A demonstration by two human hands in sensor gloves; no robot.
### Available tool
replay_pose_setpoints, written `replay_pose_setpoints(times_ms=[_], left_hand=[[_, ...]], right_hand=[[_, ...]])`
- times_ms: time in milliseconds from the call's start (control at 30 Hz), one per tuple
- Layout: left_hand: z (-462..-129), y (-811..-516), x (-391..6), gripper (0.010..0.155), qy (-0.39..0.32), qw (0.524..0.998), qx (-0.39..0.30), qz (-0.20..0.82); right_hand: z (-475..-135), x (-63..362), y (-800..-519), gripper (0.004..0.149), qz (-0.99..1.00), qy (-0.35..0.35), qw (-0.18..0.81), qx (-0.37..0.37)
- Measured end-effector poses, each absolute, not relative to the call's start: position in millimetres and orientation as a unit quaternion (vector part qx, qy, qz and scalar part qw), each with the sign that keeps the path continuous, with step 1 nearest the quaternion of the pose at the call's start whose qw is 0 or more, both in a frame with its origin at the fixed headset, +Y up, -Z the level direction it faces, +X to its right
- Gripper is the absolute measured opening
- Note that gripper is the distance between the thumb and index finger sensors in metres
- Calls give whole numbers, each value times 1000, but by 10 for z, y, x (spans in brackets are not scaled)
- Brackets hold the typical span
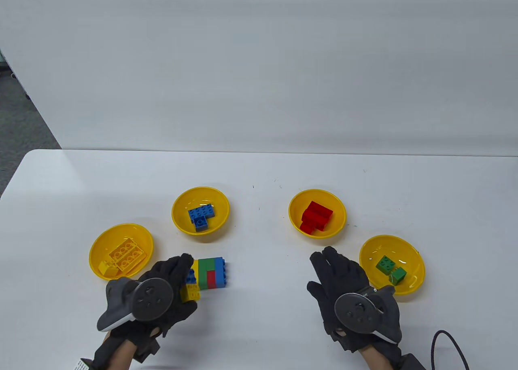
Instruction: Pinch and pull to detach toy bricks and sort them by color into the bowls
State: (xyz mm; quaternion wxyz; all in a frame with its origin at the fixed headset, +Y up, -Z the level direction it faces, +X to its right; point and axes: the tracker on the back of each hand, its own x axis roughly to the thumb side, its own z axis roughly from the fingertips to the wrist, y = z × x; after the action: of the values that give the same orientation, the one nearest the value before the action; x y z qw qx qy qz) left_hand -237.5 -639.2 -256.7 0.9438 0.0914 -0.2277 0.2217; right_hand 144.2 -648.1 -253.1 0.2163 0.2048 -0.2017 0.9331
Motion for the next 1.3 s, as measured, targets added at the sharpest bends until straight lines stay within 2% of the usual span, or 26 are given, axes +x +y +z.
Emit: replay_pose_setpoints(times_ms=[67, 133, 200, 300, 433, 533, 667, 800, 933, 1067, 1167, 1200, 1233, 1300], left_hand=[[-2542, -6385, -2387, 98, -250, 884, 107, 380], [-2573, -6474, -2346, 99, -263, 828, 70, 491], [-2608, -6587, -2264, 100, -276, 791, 32, 546], [-2639, -6762, -2082, 101, -280, 764, 3, 581], [-2635, -6893, -1846, 99, -310, 736, -48, 600], [-2610, -6962, -1722, 98, -323, 707, -70, 625], [-2591, -7021, -1618, 99, -330, 671, -98, 657], [-2640, -7060, -1650, 98, -322, 681, -112, 649], [-2613, -7015, -1711, 95, -279, 775, -62, 564], [-2624, -7111, -1697, 96, -254, 765, -128, 578], [-2625, -7134, -1658, 88, -221, 794, -124, 552], [-2621, -7127, -1656, 80, -218, 802, -115, 544], [-2615, -7121, -1649, 74, -215, 804, -101, 546], [-2602, -7122, -1638, 70, -204, 806, -102, 546]], right_hand=[[-2509, 1402, -6474, 66, 923, -198, 247, 218], [-2493, 1338, -6487, 70, 911, -177, 286, 240], [-2488, 1265, -6523, 78, 894, -137, 335, 262], [-2472, 1095, -6621, 91, 859, -49, 413, 300], [-2429, 871, -6749, 106, 836, 26, 434, 335], [-2411, 758, -6830, 109, 837, 28, 426, 342], [-2404, 677, -6914, 107, 828, 34, 445, 338], [-2403, 691, -6909, 96, 822, -43, 468, 321], [-2401, 738, -6828, 94, 855, -138, 401, 298], [-2347, 727, -6760, 94, 881, -212, 298, 301], [-2294, 677, -6744, 94, 889, -256, 228, 303], [-2274, 653, -6744, 94, 890, -266, 208, 306], [-2259, 631, -6748, 94, 892, -270, 191, 307], [-2228, 592, -6757, 95, 896, -278, 161, 307]])
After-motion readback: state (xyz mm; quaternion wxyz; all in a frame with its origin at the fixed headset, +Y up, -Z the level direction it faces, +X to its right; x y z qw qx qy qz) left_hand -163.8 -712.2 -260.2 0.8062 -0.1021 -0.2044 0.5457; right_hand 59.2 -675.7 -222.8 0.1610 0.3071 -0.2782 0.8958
